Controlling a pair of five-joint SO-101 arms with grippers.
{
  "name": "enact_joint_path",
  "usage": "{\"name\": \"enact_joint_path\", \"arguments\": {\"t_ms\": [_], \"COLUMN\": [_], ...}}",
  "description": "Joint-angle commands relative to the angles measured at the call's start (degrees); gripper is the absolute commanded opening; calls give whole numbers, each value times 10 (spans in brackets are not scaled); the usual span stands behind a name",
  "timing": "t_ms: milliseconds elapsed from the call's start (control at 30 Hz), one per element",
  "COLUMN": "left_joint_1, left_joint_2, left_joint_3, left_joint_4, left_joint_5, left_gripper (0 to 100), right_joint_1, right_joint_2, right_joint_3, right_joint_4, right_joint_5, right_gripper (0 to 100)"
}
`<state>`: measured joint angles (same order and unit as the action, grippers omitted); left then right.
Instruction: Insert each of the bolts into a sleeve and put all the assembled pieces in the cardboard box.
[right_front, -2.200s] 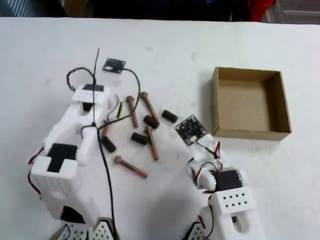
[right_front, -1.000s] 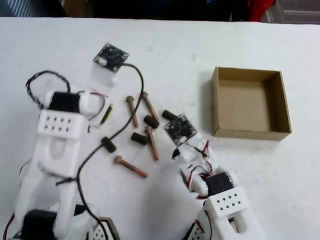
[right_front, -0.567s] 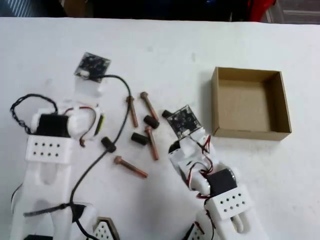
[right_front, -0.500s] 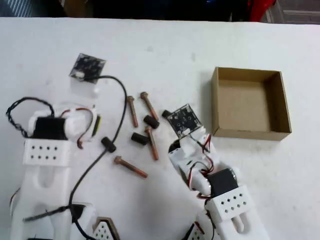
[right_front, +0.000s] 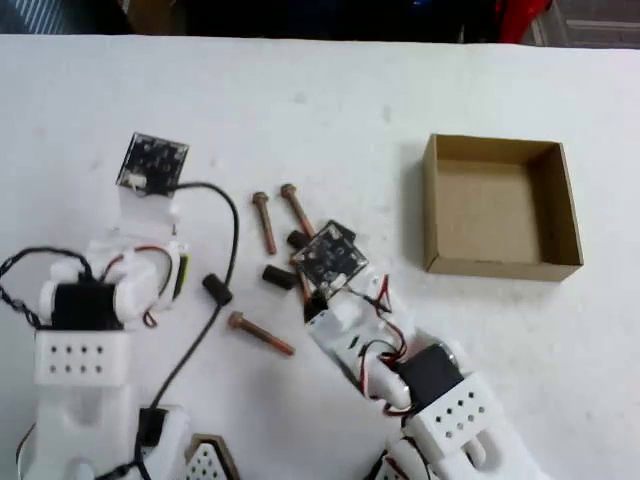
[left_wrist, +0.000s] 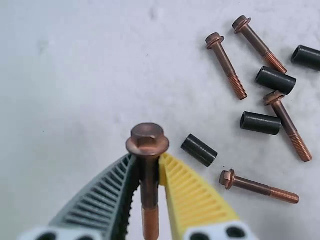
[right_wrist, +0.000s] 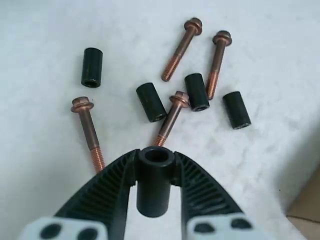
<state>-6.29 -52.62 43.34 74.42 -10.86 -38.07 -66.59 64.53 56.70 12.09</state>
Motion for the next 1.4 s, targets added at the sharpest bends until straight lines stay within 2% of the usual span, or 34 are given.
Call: {"name": "enact_joint_path", "arguments": {"t_ms": [0,233,367,533,833,1133,1367], "left_joint_1": [-6,-6,-6,-6,0,0,0], "left_joint_2": [-59,-147,-167,-170,-171,-171,-171], "left_joint_3": [14,65,90,120,125,124,125], "left_joint_4": [-14,-30,-57,-87,-127,-133,-181], "left_joint_5": [4,4,5,5,9,11,27], "left_gripper": [23,23,23,23,23,23,23], "right_joint_1": [-4,-7,-7,-8,-28,-29,-41], "right_joint_2": [-10,-10,-10,-22,-192,-329,-363], "right_joint_3": [-30,-30,-30,-30,32,122,215], "right_joint_4": [-35,-101,-132,-150,-160,-161,-233], "right_joint_5": [-6,-14,-70,-77,-77,-77,-78], "right_gripper": [17,17,17,17,17,17,17]}}
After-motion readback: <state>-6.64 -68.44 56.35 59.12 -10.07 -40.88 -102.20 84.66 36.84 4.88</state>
